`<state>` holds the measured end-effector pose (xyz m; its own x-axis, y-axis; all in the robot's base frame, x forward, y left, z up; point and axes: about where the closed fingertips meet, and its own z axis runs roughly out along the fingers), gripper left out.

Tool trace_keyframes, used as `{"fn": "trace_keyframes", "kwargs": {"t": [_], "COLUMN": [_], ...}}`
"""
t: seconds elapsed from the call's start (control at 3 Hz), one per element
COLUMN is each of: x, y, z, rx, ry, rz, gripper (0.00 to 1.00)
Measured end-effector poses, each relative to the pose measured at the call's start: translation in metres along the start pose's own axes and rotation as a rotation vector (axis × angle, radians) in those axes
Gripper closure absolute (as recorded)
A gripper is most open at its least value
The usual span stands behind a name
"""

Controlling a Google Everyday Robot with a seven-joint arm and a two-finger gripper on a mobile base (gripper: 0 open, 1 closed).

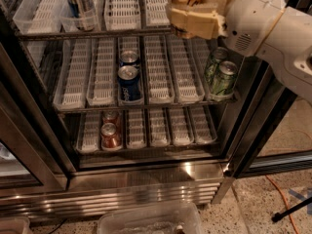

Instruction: Pick orange can from top shelf of fridge

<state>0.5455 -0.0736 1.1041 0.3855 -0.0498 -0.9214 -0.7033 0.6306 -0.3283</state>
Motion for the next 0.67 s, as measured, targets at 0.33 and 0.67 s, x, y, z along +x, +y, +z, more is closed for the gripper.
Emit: {"fn": "trace_keyframes", "kwargs": {"t": [0.33,0.67], "x": [0.009,0.021], "y": [0.01,0.022], "z": [-0.01,-0.019], "rx": [-0.063,-0.135], "ry": [0.042,0.089], "rz": [0.044,0.096], "gripper": [1.0,1.0]}}
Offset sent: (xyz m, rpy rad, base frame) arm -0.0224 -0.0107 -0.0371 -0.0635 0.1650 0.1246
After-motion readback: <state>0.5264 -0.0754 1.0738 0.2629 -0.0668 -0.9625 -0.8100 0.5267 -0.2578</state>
